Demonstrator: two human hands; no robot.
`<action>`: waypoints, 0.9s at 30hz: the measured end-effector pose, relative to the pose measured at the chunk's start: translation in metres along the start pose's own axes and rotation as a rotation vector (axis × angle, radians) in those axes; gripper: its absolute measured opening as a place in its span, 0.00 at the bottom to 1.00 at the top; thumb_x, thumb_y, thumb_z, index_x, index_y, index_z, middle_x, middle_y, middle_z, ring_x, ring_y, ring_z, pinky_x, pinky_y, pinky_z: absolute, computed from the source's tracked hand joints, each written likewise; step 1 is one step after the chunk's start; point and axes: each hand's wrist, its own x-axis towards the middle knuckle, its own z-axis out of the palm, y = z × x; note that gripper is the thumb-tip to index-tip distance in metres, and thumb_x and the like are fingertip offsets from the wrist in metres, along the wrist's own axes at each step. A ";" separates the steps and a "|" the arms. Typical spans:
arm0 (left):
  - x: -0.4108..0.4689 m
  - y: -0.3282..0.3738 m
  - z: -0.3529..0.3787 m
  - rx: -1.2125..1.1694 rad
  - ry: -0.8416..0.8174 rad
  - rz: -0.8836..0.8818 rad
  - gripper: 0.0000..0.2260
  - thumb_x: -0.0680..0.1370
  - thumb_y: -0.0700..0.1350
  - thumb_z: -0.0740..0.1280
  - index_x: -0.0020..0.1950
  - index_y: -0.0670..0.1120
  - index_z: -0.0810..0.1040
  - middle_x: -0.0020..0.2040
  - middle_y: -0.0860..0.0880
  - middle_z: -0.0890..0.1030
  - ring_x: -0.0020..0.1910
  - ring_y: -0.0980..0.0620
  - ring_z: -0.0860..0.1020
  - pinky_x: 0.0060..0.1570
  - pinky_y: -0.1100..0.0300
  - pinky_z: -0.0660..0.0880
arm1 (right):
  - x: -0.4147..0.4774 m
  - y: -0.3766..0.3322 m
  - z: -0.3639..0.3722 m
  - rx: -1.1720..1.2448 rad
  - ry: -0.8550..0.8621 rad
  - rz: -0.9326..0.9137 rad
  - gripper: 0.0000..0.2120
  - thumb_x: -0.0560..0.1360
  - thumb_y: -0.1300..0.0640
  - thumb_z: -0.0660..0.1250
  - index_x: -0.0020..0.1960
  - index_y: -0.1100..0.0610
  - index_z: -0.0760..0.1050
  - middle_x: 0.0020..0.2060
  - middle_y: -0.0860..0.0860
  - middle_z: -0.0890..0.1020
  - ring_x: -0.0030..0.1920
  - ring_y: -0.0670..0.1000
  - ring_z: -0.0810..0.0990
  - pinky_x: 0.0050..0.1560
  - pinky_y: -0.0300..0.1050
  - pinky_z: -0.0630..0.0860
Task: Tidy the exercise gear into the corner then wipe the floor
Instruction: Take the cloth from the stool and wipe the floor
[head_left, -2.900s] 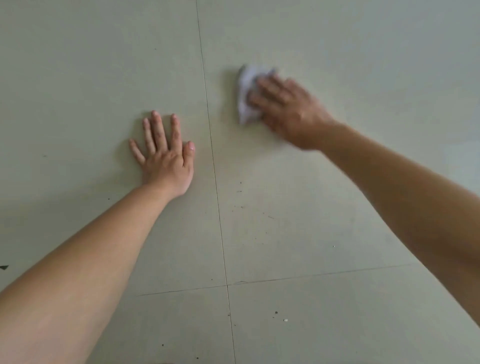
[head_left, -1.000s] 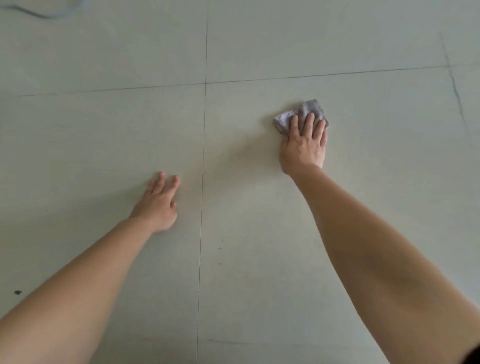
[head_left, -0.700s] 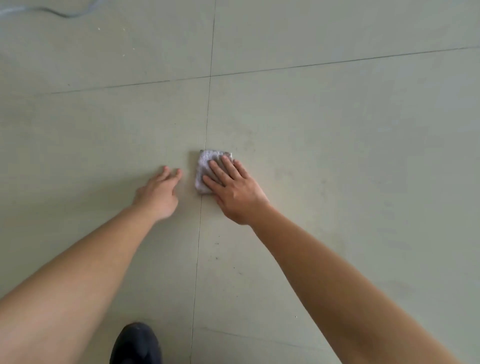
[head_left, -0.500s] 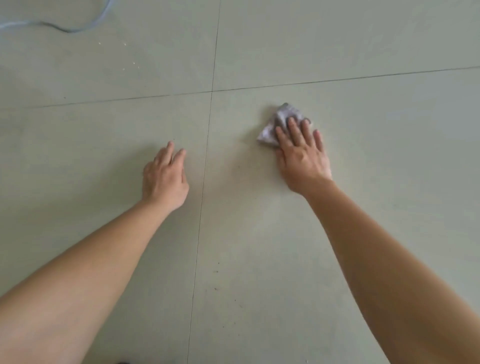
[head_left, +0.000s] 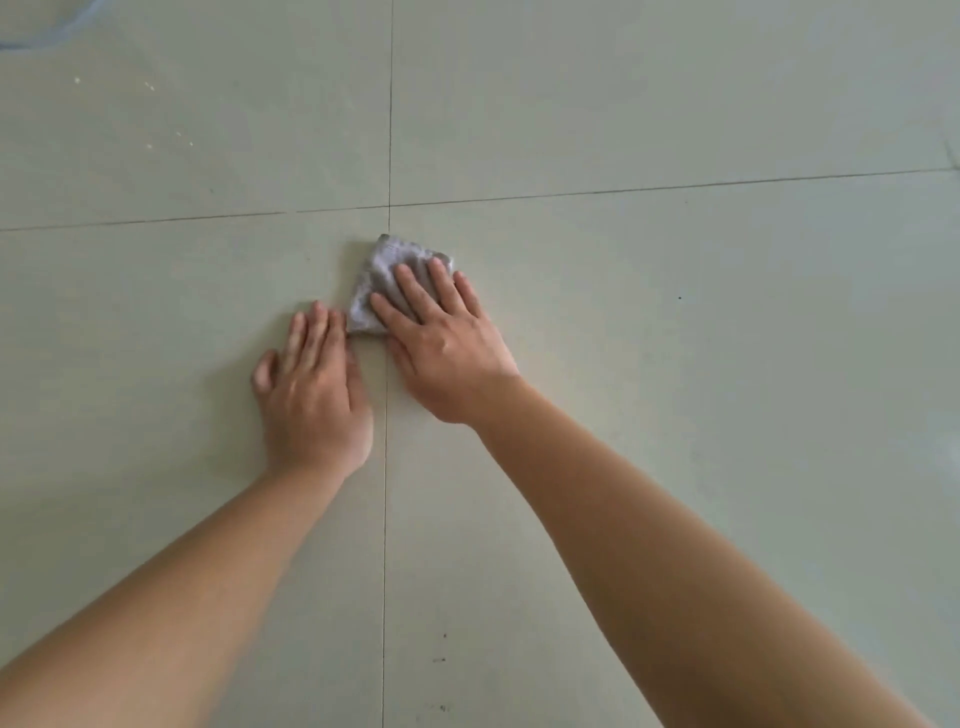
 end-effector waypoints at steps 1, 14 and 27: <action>0.000 -0.001 0.001 -0.001 -0.004 -0.004 0.23 0.81 0.47 0.49 0.75 0.43 0.67 0.77 0.46 0.65 0.77 0.49 0.61 0.69 0.46 0.58 | 0.012 -0.003 -0.001 -0.016 -0.020 -0.026 0.24 0.85 0.46 0.48 0.81 0.46 0.53 0.81 0.52 0.51 0.81 0.60 0.44 0.79 0.56 0.40; 0.001 -0.001 0.000 0.013 -0.038 0.004 0.25 0.79 0.47 0.49 0.76 0.44 0.64 0.78 0.47 0.62 0.78 0.48 0.59 0.69 0.45 0.56 | -0.046 0.186 -0.050 0.065 0.056 0.882 0.27 0.83 0.44 0.46 0.81 0.46 0.51 0.82 0.53 0.49 0.80 0.60 0.46 0.79 0.58 0.45; 0.001 0.035 -0.013 -0.110 -0.016 -0.066 0.21 0.82 0.44 0.58 0.75 0.41 0.67 0.78 0.40 0.61 0.76 0.41 0.60 0.71 0.38 0.55 | -0.140 0.143 -0.033 0.003 -0.051 0.212 0.24 0.84 0.45 0.52 0.80 0.41 0.55 0.81 0.49 0.51 0.81 0.56 0.47 0.79 0.56 0.46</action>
